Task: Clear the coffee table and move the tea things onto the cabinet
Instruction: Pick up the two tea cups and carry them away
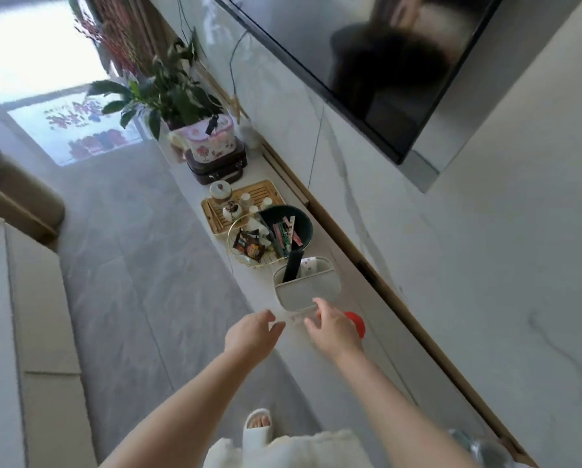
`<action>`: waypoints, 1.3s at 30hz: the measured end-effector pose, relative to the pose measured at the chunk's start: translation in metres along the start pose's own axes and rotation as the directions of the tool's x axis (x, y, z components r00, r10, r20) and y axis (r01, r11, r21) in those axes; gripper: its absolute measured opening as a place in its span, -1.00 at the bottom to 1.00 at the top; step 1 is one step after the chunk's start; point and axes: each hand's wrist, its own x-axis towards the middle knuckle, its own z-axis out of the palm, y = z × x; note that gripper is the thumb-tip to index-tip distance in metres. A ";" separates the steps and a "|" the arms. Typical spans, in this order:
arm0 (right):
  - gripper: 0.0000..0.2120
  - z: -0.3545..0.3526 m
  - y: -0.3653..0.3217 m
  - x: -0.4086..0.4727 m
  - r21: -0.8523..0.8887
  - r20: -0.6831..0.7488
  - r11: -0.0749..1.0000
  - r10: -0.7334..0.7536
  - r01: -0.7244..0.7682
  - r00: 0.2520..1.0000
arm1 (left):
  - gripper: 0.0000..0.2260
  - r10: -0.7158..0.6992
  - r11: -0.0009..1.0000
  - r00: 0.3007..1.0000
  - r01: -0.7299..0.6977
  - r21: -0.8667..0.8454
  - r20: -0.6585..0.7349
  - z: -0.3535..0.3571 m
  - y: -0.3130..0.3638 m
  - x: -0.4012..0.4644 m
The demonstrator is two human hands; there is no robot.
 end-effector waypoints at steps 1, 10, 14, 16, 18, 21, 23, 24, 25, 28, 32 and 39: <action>-0.55 -0.004 -0.012 -0.004 -0.019 0.020 0.999 -0.028 0.028 0.999 | -0.64 -0.015 1.000 1.000 0.015 -0.006 -0.027 -0.012 -0.005 -0.011; -0.63 -0.016 -0.112 -0.053 -0.120 0.165 0.904 -0.388 0.409 0.907 | -0.69 -0.309 0.938 0.915 0.248 -0.241 -0.261 -0.071 -0.072 -0.137; -0.63 -0.005 -0.147 -0.085 -0.169 0.229 0.800 -0.536 0.575 0.813 | -0.68 -0.452 0.877 0.825 0.343 -0.336 -0.339 -0.073 -0.097 -0.201; -0.63 0.009 -0.160 -0.102 -0.161 0.278 0.749 -0.591 0.643 0.757 | -0.68 -0.509 0.845 0.782 0.373 -0.384 -0.360 -0.068 -0.109 -0.232; -0.63 0.027 -0.172 -0.119 -0.147 0.323 0.697 -0.637 0.702 0.700 | -0.67 -0.568 0.808 0.740 0.418 -0.414 -0.361 -0.062 -0.121 -0.265; -0.64 0.057 -0.188 -0.149 -0.129 0.391 0.629 -0.678 0.766 0.623 | -0.65 -0.661 0.735 0.669 0.487 -0.472 -0.340 -0.050 -0.140 -0.316; -0.65 0.075 -0.198 -0.173 -0.131 0.444 0.593 -0.682 0.795 0.581 | -0.64 -0.716 0.682 0.619 0.520 -0.515 -0.323 -0.041 -0.153 -0.349; -0.65 0.084 -0.203 -0.186 -0.131 0.469 0.571 -0.685 0.811 0.558 | -0.64 -0.743 0.653 0.593 0.538 -0.533 -0.311 -0.036 -0.159 -0.366; -0.65 0.092 -0.209 -0.198 -0.130 0.490 0.546 -0.690 0.827 0.533 | -0.63 -0.766 0.626 0.569 0.553 -0.549 -0.300 -0.031 -0.166 -0.382; -0.65 0.115 -0.225 -0.236 -0.120 0.537 0.466 -0.712 0.877 0.452 | -0.64 -0.818 0.560 0.498 0.573 -0.598 -0.289 -0.016 -0.187 -0.428; -0.69 0.149 -0.244 -0.285 -0.131 0.576 0.371 -0.727 0.919 0.375 | -0.64 -0.848 0.512 0.458 0.574 -0.640 -0.268 0.004 -0.221 -0.482; -0.64 0.222 -0.287 -0.379 -0.147 0.604 0.348 -0.710 0.926 0.363 | -0.62 -0.858 0.497 0.449 0.596 -0.631 -0.251 0.036 -0.299 -0.579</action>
